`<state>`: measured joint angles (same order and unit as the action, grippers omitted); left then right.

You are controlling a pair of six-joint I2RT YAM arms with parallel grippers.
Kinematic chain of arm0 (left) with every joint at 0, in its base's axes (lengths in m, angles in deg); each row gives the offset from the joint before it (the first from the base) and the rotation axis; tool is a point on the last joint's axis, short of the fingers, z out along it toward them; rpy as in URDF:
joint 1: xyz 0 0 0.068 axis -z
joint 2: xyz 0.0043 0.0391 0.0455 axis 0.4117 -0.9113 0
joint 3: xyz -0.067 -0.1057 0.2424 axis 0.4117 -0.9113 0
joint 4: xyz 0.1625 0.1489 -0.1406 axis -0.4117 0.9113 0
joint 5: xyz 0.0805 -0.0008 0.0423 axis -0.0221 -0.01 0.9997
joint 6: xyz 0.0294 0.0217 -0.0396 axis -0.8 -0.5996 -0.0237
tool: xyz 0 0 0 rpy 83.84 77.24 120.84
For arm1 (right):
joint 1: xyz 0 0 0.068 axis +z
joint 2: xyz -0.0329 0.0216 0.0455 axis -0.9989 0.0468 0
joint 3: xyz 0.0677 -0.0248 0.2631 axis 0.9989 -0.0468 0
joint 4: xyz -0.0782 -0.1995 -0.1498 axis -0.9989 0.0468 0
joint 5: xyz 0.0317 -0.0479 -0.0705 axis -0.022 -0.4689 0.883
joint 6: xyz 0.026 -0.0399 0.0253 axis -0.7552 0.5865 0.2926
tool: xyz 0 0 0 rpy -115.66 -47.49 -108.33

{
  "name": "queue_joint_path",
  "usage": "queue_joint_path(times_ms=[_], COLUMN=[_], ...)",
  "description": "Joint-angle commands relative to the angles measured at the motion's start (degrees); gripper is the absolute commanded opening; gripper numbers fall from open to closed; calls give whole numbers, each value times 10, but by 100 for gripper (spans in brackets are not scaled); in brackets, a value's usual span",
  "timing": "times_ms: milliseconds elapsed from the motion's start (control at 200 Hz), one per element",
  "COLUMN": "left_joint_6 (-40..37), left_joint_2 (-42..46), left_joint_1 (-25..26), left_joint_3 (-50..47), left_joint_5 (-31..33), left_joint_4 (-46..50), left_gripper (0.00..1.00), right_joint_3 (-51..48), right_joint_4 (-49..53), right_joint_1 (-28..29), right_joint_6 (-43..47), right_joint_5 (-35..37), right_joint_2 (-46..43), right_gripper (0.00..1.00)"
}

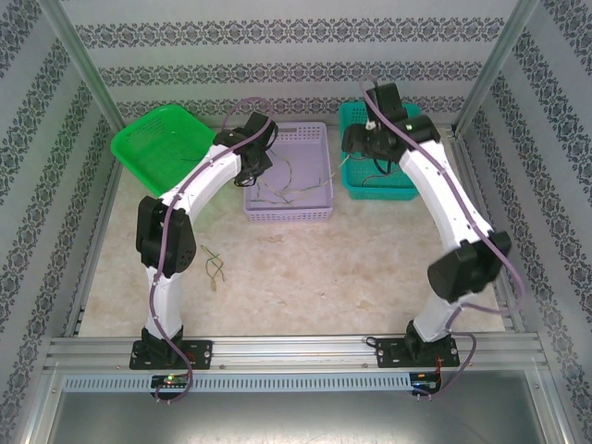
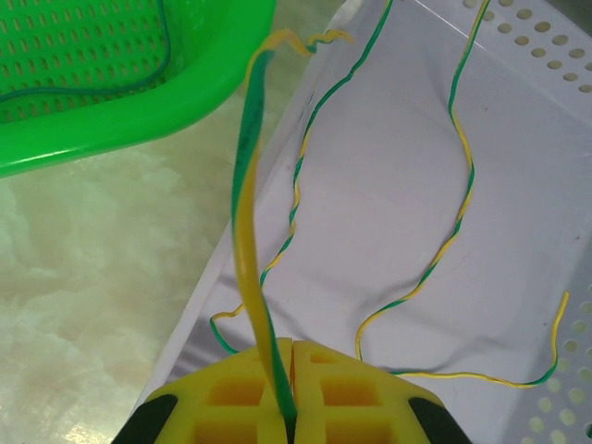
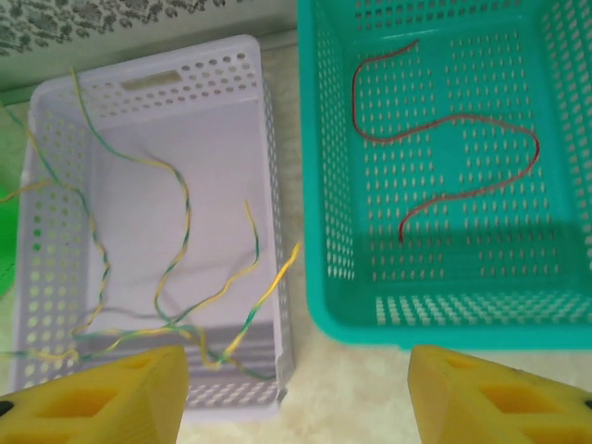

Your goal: Untangle the cables

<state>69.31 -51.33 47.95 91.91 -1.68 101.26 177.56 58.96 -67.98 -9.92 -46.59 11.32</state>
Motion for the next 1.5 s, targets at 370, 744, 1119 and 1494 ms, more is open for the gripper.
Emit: queue_joint_path(times_ms=[370,744,1119,1494], left_joint_6=[10,2,-2,-9], left_joint_2=[13,8,2,21], left_joint_1=[6,6,6,7], left_joint_3=[17,28,37,22], left_joint_5=[-6,-8,-15,-33], left_joint_4=[27,25,26,20], left_gripper=[0,0,0,0], right_joint_3=[-110,-121,-221,-132], right_joint_4=[-162,-107,-160,-200], right_joint_1=[66,76,80,80], right_joint_6=[-152,-171,-241,-247], right_joint_5=[-78,-23,-27,-29], right_joint_2=[57,69,-1,107], right_gripper=[39,38,57,9])
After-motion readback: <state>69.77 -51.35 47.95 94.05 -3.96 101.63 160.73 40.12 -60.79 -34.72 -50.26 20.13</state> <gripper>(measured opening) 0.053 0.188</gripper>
